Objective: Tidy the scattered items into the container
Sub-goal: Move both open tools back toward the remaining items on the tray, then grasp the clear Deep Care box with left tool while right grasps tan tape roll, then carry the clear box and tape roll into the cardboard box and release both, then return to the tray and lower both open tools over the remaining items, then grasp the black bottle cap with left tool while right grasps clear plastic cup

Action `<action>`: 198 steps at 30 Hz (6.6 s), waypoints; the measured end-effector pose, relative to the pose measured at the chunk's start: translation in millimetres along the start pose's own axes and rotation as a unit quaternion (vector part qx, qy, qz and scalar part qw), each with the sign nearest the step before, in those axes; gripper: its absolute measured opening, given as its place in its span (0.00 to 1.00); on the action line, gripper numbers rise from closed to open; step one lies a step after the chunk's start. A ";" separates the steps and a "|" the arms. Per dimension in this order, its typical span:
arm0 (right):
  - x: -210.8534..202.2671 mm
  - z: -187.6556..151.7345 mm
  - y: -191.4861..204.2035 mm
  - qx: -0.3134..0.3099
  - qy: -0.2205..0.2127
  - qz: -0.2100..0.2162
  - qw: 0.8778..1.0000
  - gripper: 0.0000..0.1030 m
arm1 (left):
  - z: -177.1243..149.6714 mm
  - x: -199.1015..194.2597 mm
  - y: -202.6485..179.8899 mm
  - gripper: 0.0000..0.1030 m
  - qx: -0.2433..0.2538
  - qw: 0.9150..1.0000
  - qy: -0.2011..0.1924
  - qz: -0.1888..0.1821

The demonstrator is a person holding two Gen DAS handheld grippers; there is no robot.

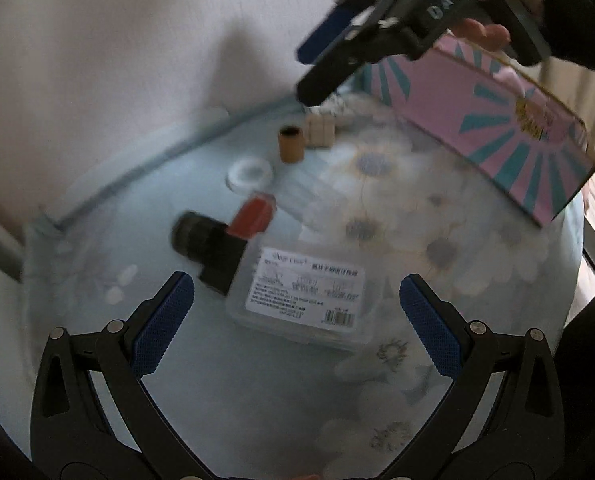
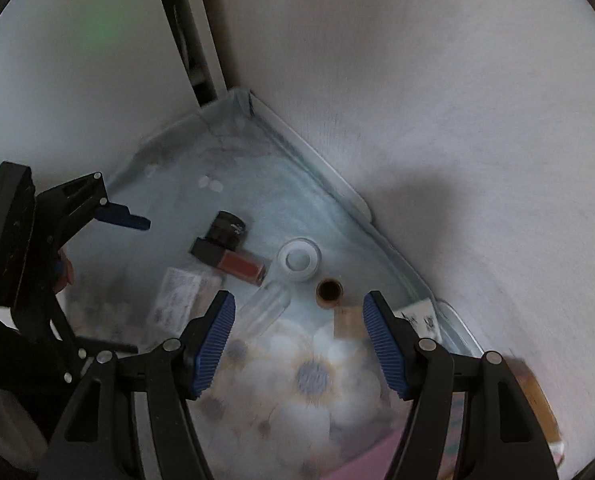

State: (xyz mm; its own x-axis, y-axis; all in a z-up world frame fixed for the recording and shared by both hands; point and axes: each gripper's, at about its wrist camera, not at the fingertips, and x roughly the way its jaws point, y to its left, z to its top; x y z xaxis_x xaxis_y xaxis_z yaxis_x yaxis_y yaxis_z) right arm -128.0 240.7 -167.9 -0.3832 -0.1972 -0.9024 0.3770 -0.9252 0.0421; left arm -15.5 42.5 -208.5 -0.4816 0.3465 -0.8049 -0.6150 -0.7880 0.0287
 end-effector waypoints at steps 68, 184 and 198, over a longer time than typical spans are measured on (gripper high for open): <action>-163.4 -109.1 -81.4 0.162 -0.026 -0.074 0.984 0.21 | 199.9 -63.8 -111.9 0.85 0.055 0.992 -0.080 -0.082; 72.9 -41.9 54.9 0.262 -0.085 -0.159 0.948 0.26 | 31.5 49.0 115.9 0.41 -0.244 0.969 0.030 0.037; -18.7 -29.3 57.3 0.268 -0.142 -0.170 0.938 0.26 | 79.0 -27.6 95.7 0.41 -0.222 0.974 -0.009 0.035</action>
State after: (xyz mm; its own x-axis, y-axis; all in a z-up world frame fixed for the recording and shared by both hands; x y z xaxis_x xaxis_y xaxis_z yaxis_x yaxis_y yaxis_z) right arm -74.5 200.9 -161.2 -0.6421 0.1308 -0.7553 -0.2566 -0.9652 0.0509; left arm -110.4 -2.3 -136.7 -0.5269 0.2891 -0.7993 -0.2504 -0.9514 -0.1790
